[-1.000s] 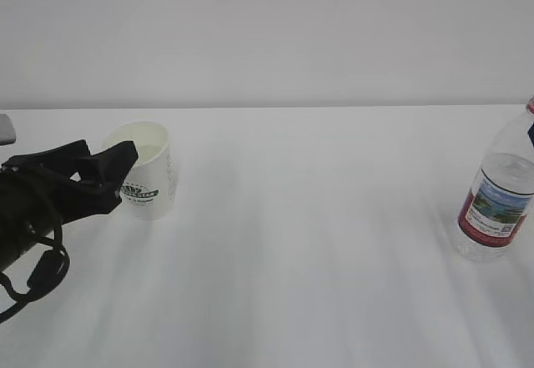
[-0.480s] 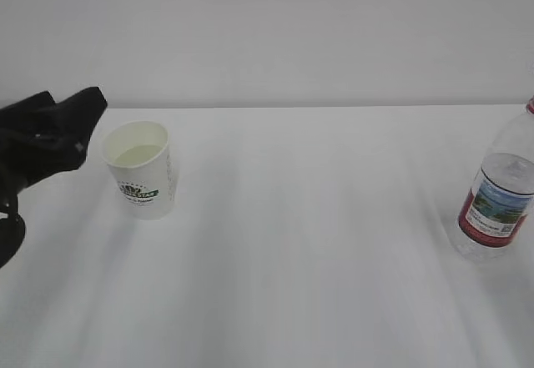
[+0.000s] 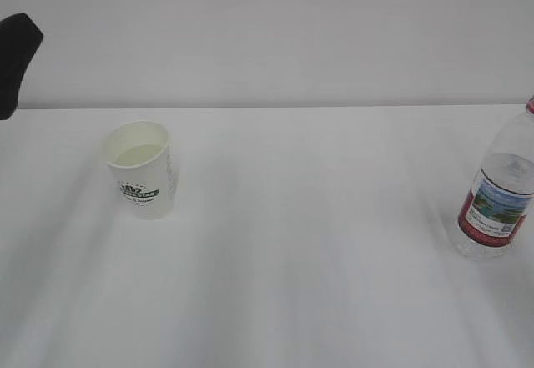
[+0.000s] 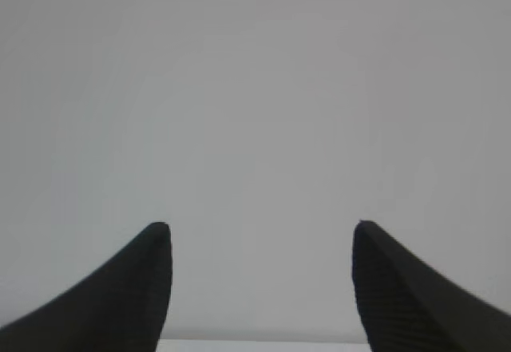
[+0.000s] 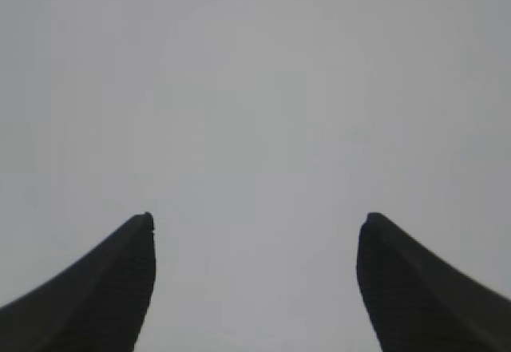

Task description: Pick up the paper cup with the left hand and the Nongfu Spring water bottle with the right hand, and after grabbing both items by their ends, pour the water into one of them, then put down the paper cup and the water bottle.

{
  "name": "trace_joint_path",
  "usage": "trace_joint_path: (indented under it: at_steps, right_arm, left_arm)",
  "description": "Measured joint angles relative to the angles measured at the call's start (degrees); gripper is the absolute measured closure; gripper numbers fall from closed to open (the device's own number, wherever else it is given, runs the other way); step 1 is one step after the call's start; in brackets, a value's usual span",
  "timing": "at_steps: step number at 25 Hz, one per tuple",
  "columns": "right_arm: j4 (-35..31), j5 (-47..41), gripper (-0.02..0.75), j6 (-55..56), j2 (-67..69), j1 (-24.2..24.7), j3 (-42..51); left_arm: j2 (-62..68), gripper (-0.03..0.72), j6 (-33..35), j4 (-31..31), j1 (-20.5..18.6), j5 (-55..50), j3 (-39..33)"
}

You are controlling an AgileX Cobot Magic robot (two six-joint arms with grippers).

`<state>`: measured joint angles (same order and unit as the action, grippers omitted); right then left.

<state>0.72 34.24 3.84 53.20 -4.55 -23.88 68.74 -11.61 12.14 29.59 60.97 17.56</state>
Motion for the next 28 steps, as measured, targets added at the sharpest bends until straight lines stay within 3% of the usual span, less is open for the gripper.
trace_joint_path:
  at_steps: [12,20,28]
  right_arm:
    - [0.00,-24.90,0.145,0.00,-19.19,0.00,-7.65]
    - [0.00,-38.12,0.145,0.00,-33.58,0.00,-7.89]
    - [0.84,-57.46,0.145,0.00,-48.20,0.00,-8.08]
  left_arm:
    - [-19.60,0.172,-0.10,-2.05,0.00,-24.47,-0.34]
    - [-27.73,0.172,-0.10,-18.46,0.00,-35.83,1.91]
    - [-29.00,0.178,-0.10,-19.83,0.00,-57.51,10.40]
